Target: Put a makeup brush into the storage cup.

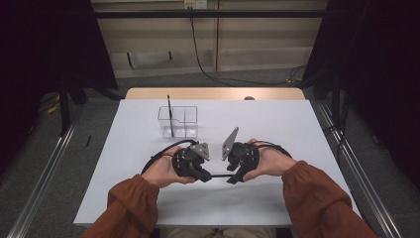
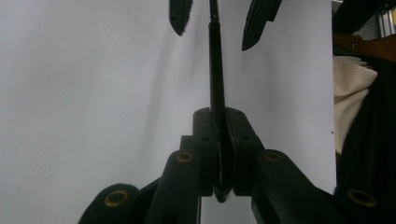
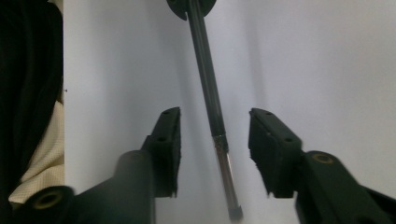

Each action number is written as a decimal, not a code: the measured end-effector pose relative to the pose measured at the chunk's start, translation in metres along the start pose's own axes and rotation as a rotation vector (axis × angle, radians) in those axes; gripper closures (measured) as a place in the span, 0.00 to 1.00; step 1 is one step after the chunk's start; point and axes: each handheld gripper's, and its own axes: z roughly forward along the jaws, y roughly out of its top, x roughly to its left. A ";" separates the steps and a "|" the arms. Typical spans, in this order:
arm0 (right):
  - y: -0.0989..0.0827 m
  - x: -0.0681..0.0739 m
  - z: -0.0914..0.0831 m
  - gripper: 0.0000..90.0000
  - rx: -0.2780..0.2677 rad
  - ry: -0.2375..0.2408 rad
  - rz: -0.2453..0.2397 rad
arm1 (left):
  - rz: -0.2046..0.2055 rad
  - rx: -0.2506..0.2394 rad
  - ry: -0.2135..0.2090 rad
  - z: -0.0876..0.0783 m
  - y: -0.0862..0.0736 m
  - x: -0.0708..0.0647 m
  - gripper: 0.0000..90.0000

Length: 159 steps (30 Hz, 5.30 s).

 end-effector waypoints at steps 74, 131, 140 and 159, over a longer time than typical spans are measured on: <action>-0.083 0.009 -0.019 0.05 -0.358 -0.071 0.252 | -0.180 -0.317 0.054 -0.045 -0.074 -0.001 0.93; -0.075 0.028 -0.011 0.03 -0.793 -0.110 0.219 | -0.125 -0.671 0.107 -0.024 -0.068 -0.019 0.93; -0.075 0.029 -0.014 0.02 -0.874 -0.093 0.217 | -0.109 -0.690 0.104 -0.022 -0.061 -0.022 0.93; -0.071 0.026 -0.022 0.32 -0.951 -0.076 0.267 | -0.082 -0.685 0.071 -0.012 -0.054 -0.028 0.93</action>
